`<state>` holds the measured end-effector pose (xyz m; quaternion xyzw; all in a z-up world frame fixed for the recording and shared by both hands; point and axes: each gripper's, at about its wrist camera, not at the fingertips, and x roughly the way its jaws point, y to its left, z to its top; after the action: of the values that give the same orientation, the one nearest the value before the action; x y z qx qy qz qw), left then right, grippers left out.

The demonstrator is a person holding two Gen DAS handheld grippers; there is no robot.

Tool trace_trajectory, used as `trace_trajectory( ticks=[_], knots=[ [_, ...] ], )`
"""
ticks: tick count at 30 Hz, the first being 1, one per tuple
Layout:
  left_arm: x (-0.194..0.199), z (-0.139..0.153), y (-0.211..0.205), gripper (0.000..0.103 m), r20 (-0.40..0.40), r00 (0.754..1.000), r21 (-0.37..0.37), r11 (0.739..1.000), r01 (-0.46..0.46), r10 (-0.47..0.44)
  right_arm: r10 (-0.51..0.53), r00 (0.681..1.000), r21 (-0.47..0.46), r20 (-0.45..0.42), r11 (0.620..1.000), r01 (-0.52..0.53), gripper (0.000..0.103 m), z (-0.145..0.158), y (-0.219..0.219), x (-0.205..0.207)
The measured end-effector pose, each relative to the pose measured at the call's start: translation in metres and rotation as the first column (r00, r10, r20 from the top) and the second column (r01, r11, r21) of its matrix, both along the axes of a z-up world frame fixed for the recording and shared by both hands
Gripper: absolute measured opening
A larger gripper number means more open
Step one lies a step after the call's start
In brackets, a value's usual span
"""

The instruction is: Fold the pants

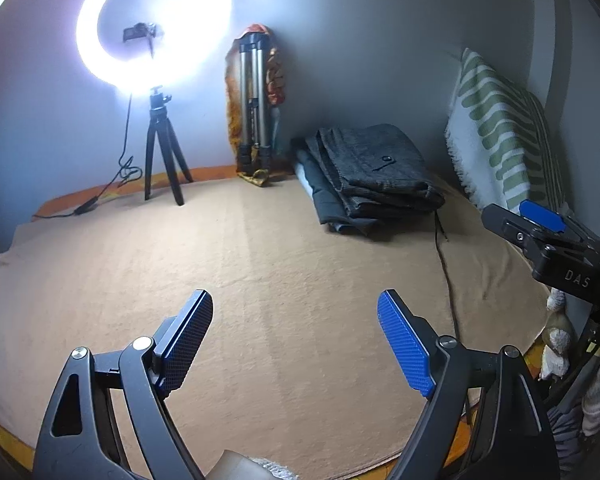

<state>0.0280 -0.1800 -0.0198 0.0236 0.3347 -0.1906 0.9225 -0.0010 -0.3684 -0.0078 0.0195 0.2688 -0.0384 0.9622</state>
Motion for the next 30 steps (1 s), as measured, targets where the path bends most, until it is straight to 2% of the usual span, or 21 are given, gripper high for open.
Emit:
trace_trajectory(
  ticks=[30],
  knots=[
    [-0.0014, 0.0021, 0.0028, 0.085, 0.0, 1.0, 0.007, 1.0, -0.003, 0.003, 0.014, 1.0, 0.004, -0.003, 1.0, -0.014, 0.103, -0.0009, 0.0065, 0.0015]
  ],
)
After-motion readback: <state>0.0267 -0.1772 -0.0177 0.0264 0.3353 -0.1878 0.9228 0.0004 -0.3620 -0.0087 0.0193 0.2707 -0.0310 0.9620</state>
